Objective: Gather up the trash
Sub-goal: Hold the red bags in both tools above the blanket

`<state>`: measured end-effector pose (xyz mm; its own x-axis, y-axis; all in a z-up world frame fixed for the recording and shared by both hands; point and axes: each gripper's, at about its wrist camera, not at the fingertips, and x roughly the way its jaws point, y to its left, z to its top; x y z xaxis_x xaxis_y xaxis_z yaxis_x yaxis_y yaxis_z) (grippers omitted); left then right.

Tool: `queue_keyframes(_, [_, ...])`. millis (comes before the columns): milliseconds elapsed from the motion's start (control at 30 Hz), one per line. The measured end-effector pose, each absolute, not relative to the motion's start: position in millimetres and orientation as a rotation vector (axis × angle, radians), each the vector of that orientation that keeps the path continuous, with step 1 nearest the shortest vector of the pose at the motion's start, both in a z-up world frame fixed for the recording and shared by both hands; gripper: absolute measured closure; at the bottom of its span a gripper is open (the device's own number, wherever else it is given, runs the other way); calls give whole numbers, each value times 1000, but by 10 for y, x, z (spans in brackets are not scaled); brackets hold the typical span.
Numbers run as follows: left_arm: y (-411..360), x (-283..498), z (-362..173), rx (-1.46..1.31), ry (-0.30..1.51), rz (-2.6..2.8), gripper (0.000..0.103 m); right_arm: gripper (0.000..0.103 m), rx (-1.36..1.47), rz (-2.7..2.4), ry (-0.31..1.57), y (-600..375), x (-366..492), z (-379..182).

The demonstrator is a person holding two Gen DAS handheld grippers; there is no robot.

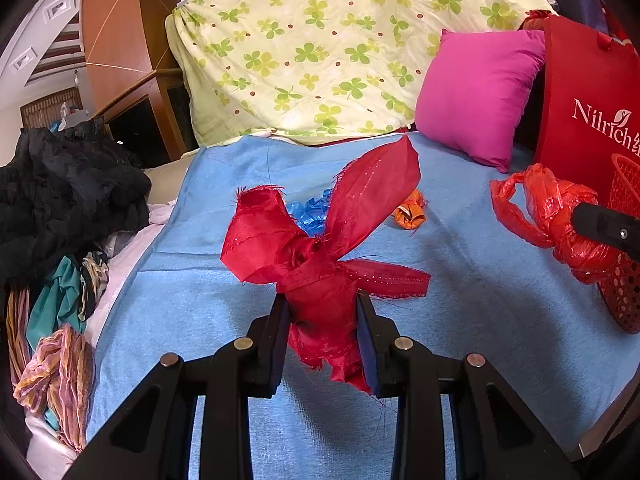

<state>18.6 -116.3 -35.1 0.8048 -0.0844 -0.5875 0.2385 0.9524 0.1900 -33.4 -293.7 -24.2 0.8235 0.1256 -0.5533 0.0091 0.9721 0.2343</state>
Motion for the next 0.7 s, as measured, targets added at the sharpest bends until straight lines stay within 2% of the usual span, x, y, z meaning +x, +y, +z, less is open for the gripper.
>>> queue_keyframes(700, [-1262,130,-310,292,587,-207,70,57,222,49,569,-3056,-487,-160])
